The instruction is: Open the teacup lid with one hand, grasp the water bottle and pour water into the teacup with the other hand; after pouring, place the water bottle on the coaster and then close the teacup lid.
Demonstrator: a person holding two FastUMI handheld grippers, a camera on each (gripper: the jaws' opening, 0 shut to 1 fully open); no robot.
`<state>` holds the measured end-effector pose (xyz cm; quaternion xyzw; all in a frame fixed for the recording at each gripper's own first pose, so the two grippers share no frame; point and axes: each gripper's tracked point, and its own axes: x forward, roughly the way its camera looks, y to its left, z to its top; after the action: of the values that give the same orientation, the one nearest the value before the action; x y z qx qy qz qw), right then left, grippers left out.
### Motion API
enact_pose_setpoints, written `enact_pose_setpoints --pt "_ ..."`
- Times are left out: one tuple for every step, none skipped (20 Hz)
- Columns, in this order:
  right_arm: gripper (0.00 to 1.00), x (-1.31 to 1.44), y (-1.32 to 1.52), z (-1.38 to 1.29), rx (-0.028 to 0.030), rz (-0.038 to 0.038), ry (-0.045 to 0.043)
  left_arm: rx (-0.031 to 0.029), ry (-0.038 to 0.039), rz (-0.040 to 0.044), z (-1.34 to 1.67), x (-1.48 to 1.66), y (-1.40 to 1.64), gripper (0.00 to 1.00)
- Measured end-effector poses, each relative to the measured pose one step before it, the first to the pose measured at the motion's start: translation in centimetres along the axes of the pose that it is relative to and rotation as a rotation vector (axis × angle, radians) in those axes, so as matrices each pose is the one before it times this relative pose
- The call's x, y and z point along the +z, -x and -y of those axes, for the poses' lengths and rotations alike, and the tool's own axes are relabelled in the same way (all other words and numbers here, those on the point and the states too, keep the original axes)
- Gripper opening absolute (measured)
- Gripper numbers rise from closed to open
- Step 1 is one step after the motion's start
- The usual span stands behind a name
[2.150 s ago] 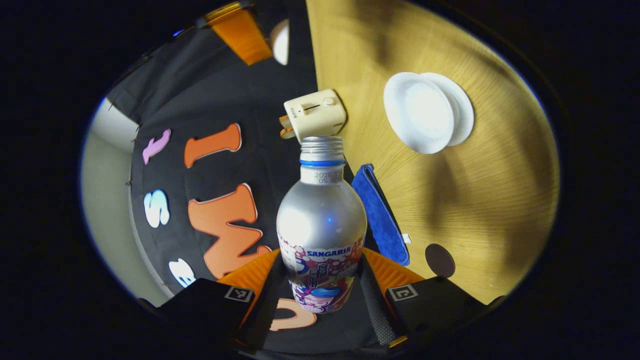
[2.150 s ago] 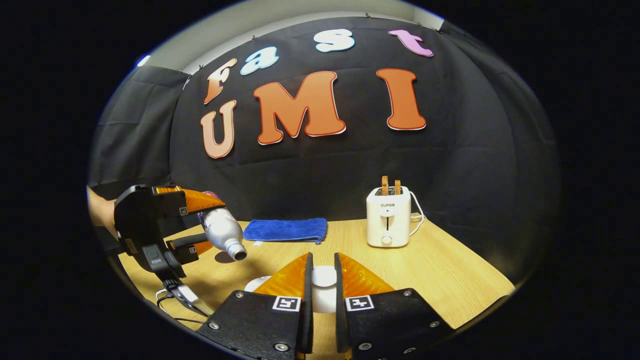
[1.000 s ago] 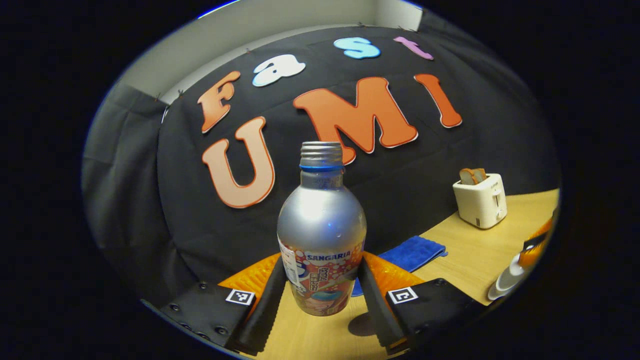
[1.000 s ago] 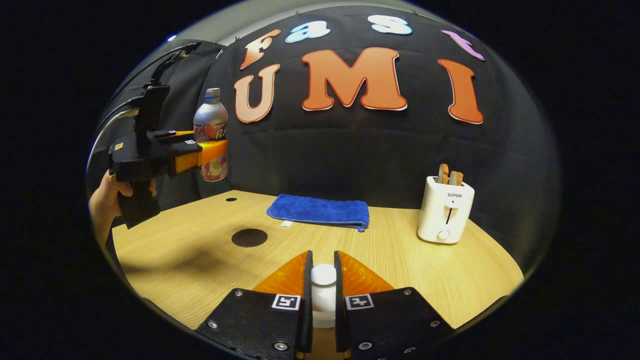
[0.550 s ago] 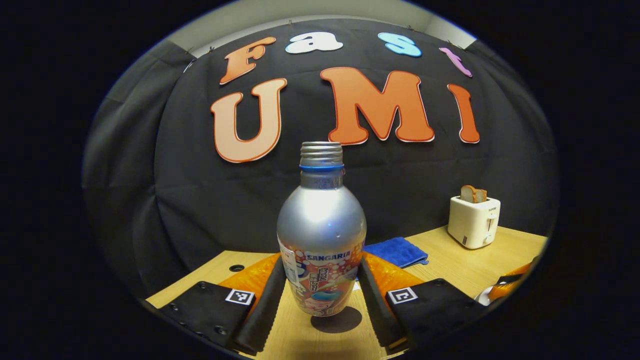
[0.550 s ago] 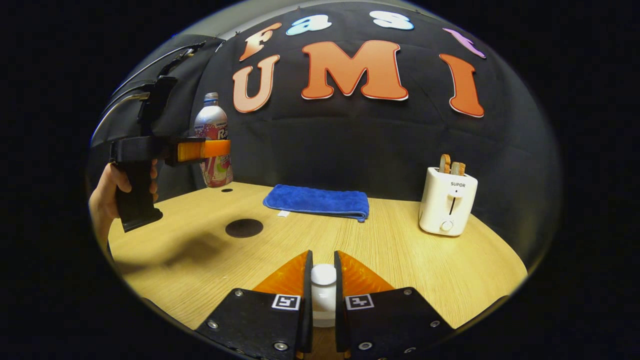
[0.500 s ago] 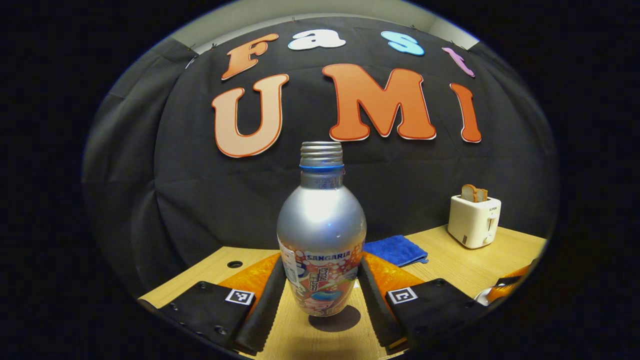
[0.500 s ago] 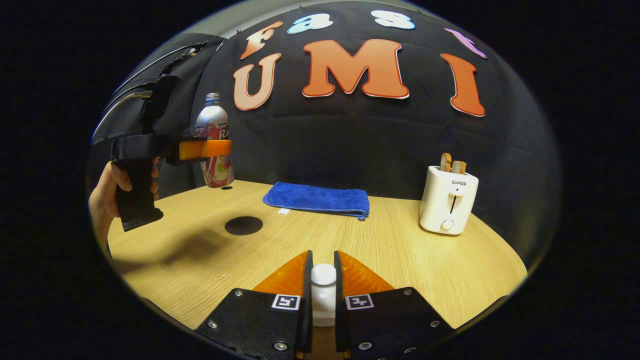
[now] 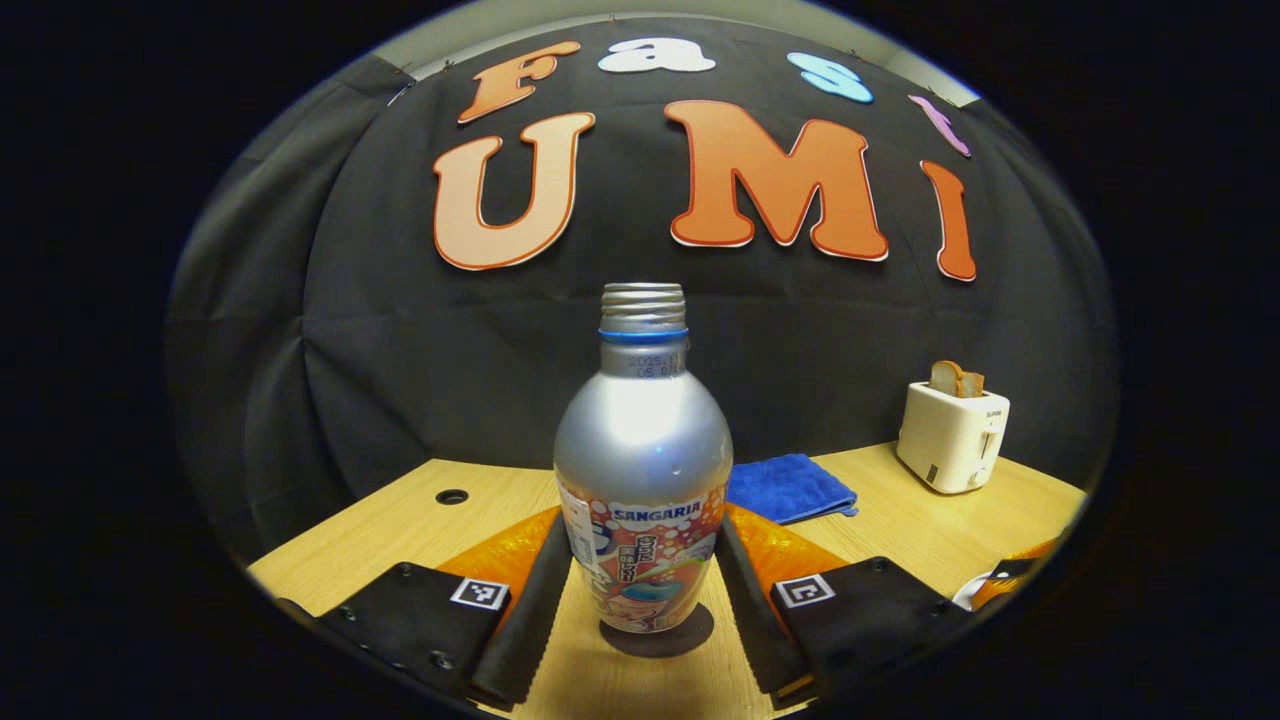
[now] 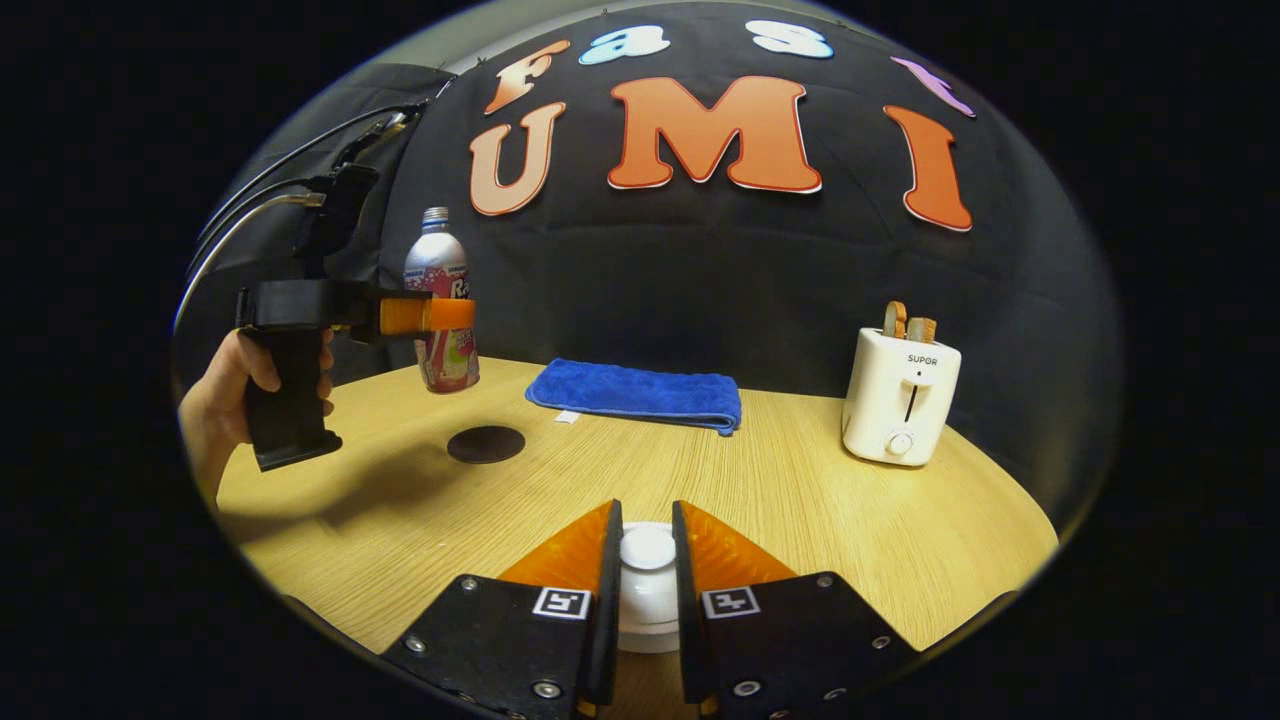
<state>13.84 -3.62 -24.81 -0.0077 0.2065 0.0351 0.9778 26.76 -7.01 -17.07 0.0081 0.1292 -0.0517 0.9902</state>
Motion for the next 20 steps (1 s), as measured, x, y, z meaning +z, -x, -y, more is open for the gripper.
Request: enact_pose_setpoints --pt "0.27 0.012 0.112 -0.258 0.01271 0.00015 -0.00231 -0.00892 0.01241 -0.00817 0.062 -0.461 -0.300 0.82" --pt "0.33 0.201 0.168 -0.016 0.00212 0.00458 0.00044 -0.00719 0.01452 -0.01056 -0.026 -0.499 -0.148 0.81" --pt "0.37 0.327 0.181 0.047 -0.00123 0.01131 0.00511 -0.01062 0.01316 -0.00974 0.058 -0.471 -0.352 0.82" --pt "0.39 0.388 0.086 -0.119 0.00073 0.01519 0.00633 -0.00099 0.01114 -0.00875 -0.192 -0.492 -0.377 0.82" --pt "0.48 0.526 0.358 -0.070 0.00131 0.01665 0.00665 -0.00712 0.01011 -0.00926 -0.010 -0.558 -0.224 0.82" --pt "0.57 0.489 0.207 -0.006 0.00226 0.01774 0.00540 -0.00081 0.00824 -0.00881 -0.109 -0.598 -0.147 0.81" --pt "0.60 0.502 0.226 -0.052 0.00408 0.01779 0.00502 -0.00622 0.00144 -0.00595 -0.118 -0.330 -0.175 0.82" --pt "0.67 0.391 0.122 -0.019 0.00234 0.01421 0.00622 0.00589 0.00006 -0.01011 -0.386 -0.526 -0.281 0.81" --pt "0.70 0.308 0.106 0.159 -0.00052 0.01020 0.00382 -0.00804 0.00131 -0.01214 0.299 -0.441 -0.277 0.81" --pt "0.76 0.305 0.078 0.193 -0.00124 0.00671 0.00161 0.00084 -0.00005 -0.01104 0.014 -0.405 -0.174 0.81" --pt "0.78 0.208 0.073 0.221 -0.00296 0.00467 -0.00058 -0.00609 0.00089 -0.00857 0.054 -0.441 -0.359 0.82" --pt "0.82 0.090 -0.005 0.089 0.00131 0.00294 -0.00318 -0.00077 0.00001 -0.00978 0.050 -0.358 -0.224 0.82" --pt "0.83 0.111 0.115 0.025 0.00485 0.00248 -0.00408 -0.00013 -0.00117 -0.01124 0.107 -0.477 -0.512 0.81" --pt "0.84 0.168 0.043 -0.005 0.00525 0.00524 -0.00468 -0.00402 0.00218 -0.01260 0.145 -0.540 -0.273 0.81" --pt "0.84 0.054 0.035 0.077 0.00082 0.00189 -0.00282 -0.00911 0.00371 -0.01294 0.299 -0.421 -0.292 0.82" --pt "0.83 -0.016 -0.004 0.120 -0.00042 0.00012 0.00162 -0.00164 0.00328 -0.00993 0.118 -0.395 -0.072 0.82" --pt "0.84 0.072 -0.001 0.112 -0.00338 0.00019 0.00484 -0.00025 0.00376 -0.00665 -0.020 -0.334 -0.403 0.81" --pt "0.83 -0.020 -0.036 0.125 -0.00155 -0.00126 0.00444 0.00271 0.00502 -0.01319 -0.037 -0.499 -0.207 0.81" --pt "0.84 0.036 -0.007 -0.095 0.00249 0.00063 0.00004 0.00980 0.00743 0.01795 -0.181 0.273 0.017 0.81" --pt "0.83 0.208 -0.044 0.012 -0.00310 0.00423 -0.00299 0.00353 0.00650 0.00720 -0.009 -0.030 -0.061 0.83"
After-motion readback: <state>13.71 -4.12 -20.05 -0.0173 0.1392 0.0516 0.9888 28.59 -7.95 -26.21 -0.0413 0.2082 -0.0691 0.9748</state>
